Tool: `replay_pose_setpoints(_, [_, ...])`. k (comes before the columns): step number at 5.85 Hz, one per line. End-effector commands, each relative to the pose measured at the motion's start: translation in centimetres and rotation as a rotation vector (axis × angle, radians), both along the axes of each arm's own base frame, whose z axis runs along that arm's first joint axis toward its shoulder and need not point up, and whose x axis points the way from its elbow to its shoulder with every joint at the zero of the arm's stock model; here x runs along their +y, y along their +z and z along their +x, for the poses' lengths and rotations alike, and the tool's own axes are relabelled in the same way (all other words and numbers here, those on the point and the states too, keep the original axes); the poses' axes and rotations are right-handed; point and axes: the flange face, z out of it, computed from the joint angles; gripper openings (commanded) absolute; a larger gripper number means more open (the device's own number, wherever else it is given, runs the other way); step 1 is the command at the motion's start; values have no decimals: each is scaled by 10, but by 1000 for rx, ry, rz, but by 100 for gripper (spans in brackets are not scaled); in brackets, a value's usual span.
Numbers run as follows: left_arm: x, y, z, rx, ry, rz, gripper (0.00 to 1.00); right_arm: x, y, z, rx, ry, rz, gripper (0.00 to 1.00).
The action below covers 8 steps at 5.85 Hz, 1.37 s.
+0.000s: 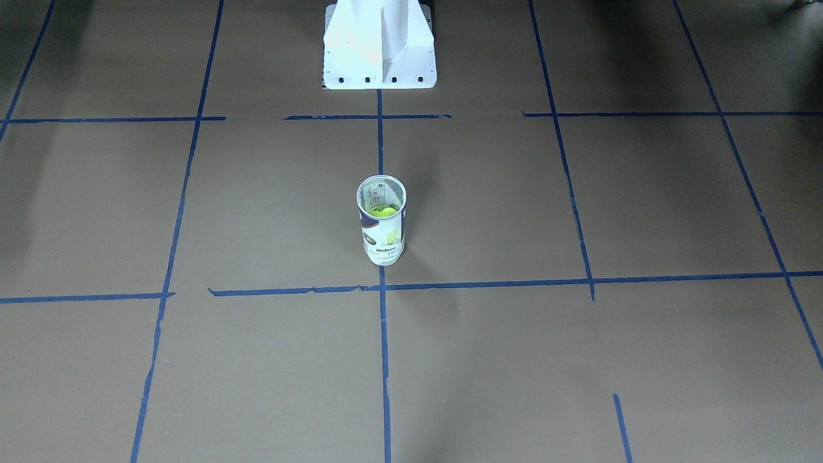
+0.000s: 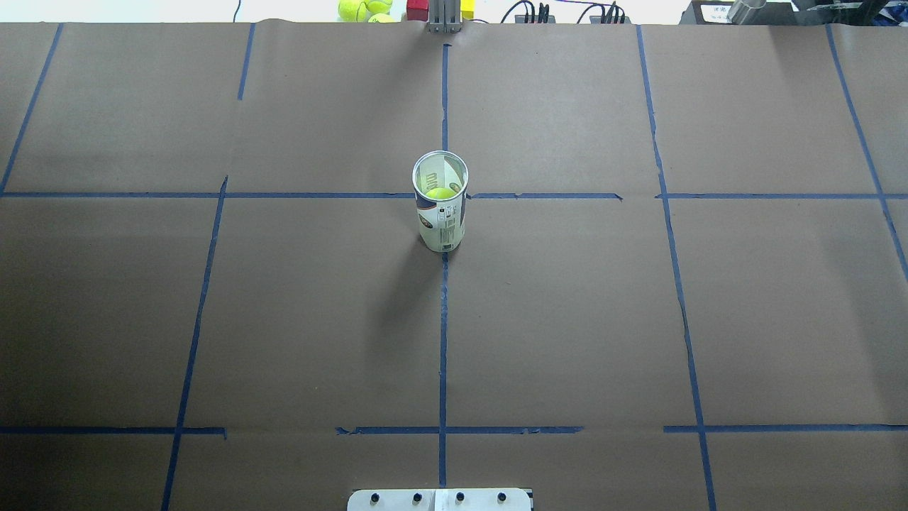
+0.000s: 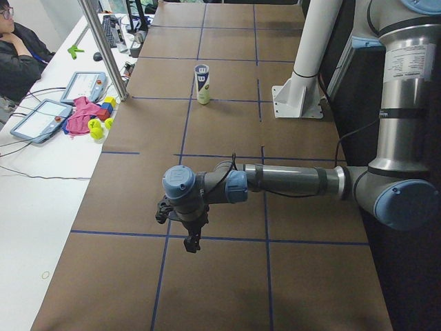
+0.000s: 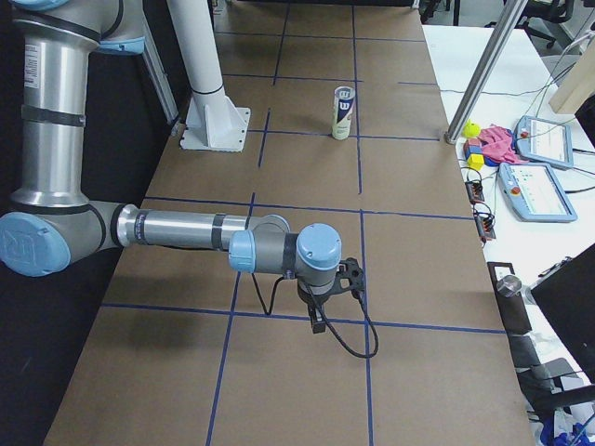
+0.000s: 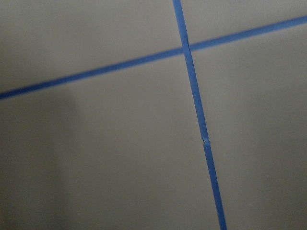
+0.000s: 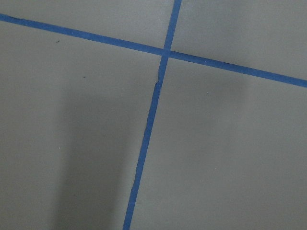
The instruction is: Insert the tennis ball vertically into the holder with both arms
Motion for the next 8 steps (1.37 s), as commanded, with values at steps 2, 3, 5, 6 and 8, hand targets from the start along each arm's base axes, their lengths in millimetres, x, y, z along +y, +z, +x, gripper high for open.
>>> replay_pose_setpoints(2, [11,-4,-19,8,-51,32,100,0,-2,0,0,-1,5,100])
replay_pose_setpoints(3, [17,-6,-19,6,-48,42,100,0,0,0,0,0,0,100])
replay_pose_setpoints(5, [28,1,-18,6,-42,32,100,1,1,0,-2,1,-3,100])
replay_pose_setpoints(6, [28,3,-18,6,-42,26,100,3,2,0,-3,0,-6,100])
replay_pose_setpoints(8, [30,4,-17,8,-40,27,100,3,2,0,-3,1,-7,100])
